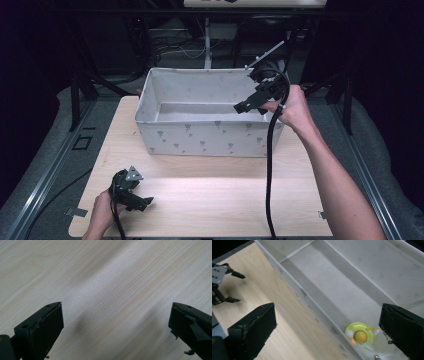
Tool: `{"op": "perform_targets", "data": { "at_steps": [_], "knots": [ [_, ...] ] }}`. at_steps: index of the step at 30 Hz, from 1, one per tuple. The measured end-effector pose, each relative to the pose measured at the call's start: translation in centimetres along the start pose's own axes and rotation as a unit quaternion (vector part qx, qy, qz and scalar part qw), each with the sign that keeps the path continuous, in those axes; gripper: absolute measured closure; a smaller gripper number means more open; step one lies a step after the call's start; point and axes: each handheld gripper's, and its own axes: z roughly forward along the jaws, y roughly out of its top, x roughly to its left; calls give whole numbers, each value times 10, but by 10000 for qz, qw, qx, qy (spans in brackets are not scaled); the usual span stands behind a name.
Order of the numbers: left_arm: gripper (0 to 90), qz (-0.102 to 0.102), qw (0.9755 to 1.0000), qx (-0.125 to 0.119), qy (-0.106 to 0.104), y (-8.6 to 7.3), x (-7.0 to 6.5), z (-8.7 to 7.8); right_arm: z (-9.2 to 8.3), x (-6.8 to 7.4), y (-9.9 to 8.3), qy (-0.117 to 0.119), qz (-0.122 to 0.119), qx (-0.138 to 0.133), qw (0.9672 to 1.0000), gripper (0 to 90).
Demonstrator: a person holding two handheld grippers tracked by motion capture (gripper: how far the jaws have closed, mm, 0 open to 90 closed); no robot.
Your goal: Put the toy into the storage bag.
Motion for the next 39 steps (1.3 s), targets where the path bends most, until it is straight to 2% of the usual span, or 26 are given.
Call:
{"op": "perform_targets", "data": {
  "at_steps": [1, 2, 3, 7, 10, 11, 13, 14, 17, 19, 23, 24, 28, 32, 34, 35, 36, 39],
  "knots": [
    [0, 1, 10000, 2, 4, 0, 0, 0, 0, 0, 0, 0, 0, 0, 10000, 0],
    [0, -2, 10000, 4, -3, 0, 0, 0, 0, 9, 0, 55, -107, 3, 9999, 0],
    [0, -2, 10000, 4, -3, 0, 0, 0, 0, 9, 0, 55, -107, 3, 9999, 0],
    [0, 2, 10000, 12, 2, 0, 0, 0, 4, 31, -4, 226, -381, -20, 9990, 0],
    [0, 20, 10000, 33, 15, 0, -1, 1, 7, 39, -7, 300, -478, -9, 9984, 0],
    [0, 21, 10000, 32, 15, 0, -1, 1, 11, 47, -10, 351, -564, 5, 9978, 0],
    [0, 20, 10000, 26, 11, 0, -1, 1, 13, 50, -12, 385, -601, 19, 9974, 0],
    [0, 10, 10000, 3, 54, 0, -1, 1, 19, 58, -17, 434, -699, 64, 9966, 0],
    [0, 1, 10000, 7, 42, 0, -1, 2, 24, 63, -21, 496, -738, 86, 9960, 0],
    [0, -14, 10000, 3, 41, 0, -2, 2, 34, 73, -30, 580, -824, 144, 9948, 0],
    [0, 30, 10000, 13, 58, 1, -2, 2, 43, 80, -39, 672, -861, 215, 9938, 0],
    [0, 32, 10000, 30, 73, 1, -2, 2, 51, 85, -47, 737, -845, 266, 9933, 0],
    [0, 7, 10000, 13, 69, 0, -2, 1, 67, 89, -61, 847, -858, 436, 9917, 0],
    [0, 18, 10000, 24, 76, 0, -2, 1, 81, 90, -72, 916, -806, 543, 9910, 0],
    [0, 33, 10000, 38, 72, 0, -2, 1, 95, 90, -84, 931, -753, 629, 9908, 0],
    [0, 33, 10000, 38, 72, 0, -2, 1, 95, 90, -84, 931, -753, 629, 9908, 0],
    [0, 26, 10000, 33, 61, 0, -1, 2, 104, 89, -92, 1006, -726, 744, 9895, 0],
    [0, 17, 10000, 42, 62, 0, -1, 2, 112, 87, -98, 1008, -708, 792, 9892, 0]
  ]
}}
